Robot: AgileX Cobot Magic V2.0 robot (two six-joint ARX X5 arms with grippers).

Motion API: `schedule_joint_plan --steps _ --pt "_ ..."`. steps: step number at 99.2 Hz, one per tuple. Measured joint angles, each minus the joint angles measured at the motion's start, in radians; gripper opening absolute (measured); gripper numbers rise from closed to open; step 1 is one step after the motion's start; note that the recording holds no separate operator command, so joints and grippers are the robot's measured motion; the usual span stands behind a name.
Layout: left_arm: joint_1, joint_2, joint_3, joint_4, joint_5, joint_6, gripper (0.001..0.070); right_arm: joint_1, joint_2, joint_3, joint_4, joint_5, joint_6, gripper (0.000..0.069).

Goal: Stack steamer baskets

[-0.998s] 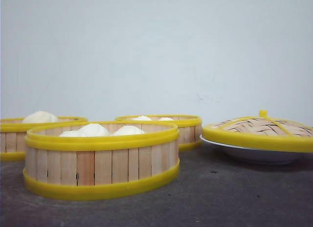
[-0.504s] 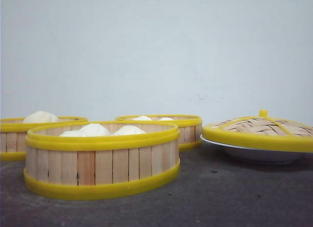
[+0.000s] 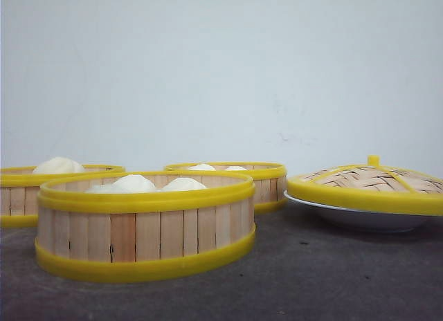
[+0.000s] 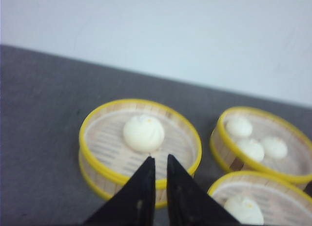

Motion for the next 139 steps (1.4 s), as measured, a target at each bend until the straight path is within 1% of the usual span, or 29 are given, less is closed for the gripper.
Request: schedule_joint_plan --steps 12,22,29,43,52,64,68,73,77,85,89,93,97,102,115,125,139 --pt "0.000 0.135 0.137 -0.090 0.006 0.061 0.0014 0.000 0.153 0.141 -0.123 0.000 -0.058 0.0009" --pt "0.000 0.215 0.180 -0.142 0.006 0.106 0.0014 0.000 0.274 0.224 -0.206 0.000 -0.108 0.0009" --pt "0.000 0.255 0.180 -0.177 0.006 0.119 0.0014 0.000 0.353 0.257 -0.251 -0.002 -0.134 0.0009" --pt "0.000 0.301 0.180 -0.208 0.006 0.142 0.0014 0.000 0.486 0.260 -0.285 -0.007 -0.163 0.0009" --pt "0.000 0.301 0.180 -0.207 0.006 0.156 0.0014 0.000 0.531 0.259 -0.294 -0.020 -0.178 0.0009" --pt "0.000 0.301 0.180 -0.208 0.006 0.158 0.0014 0.000 0.563 0.259 -0.293 -0.035 -0.188 0.0016" --pt "0.000 0.301 0.180 -0.211 0.006 0.159 0.0018 0.000 0.571 0.259 -0.293 -0.035 -0.189 0.0050" --pt "0.000 0.300 0.180 -0.216 0.006 0.159 0.0062 0.000 0.578 0.259 -0.293 -0.035 -0.192 0.0155" --pt "0.000 0.300 0.180 -0.217 0.006 0.159 0.0130 0.000 0.578 0.259 -0.293 -0.035 -0.194 0.0265" --pt "0.000 0.300 0.180 -0.217 0.006 0.159 0.0303 0.000 0.578 0.259 -0.292 -0.035 -0.195 0.0495" --pt "0.000 0.300 0.180 -0.216 0.006 0.159 0.0362 0.000 0.578 0.259 -0.291 -0.034 -0.195 0.0575" --pt "0.000 0.300 0.180 -0.216 0.006 0.159 0.0396 0.000 0.578 0.259 -0.288 -0.034 -0.195 0.0624" --pt "0.000 0.300 0.180 -0.216 0.006 0.159 0.0413 0.000 0.578 0.259 -0.284 -0.035 -0.195 0.0651" --pt "0.000 0.300 0.180 -0.216 0.006 0.159 0.0421 0.000 0.579 0.259 -0.272 -0.049 -0.195 0.0667" --pt "0.000 0.301 0.180 -0.214 0.006 0.159 0.0428 0.028 0.620 0.263 -0.173 -0.122 -0.179 0.0677" --pt "0.000 0.306 0.180 -0.213 0.006 0.159 0.0428 0.071 0.718 0.311 -0.151 -0.138 -0.157 0.0677" --pt "0.000 0.317 0.180 -0.214 0.006 0.159 0.0428 0.141 0.908 0.452 -0.150 -0.138 -0.137 0.0677"
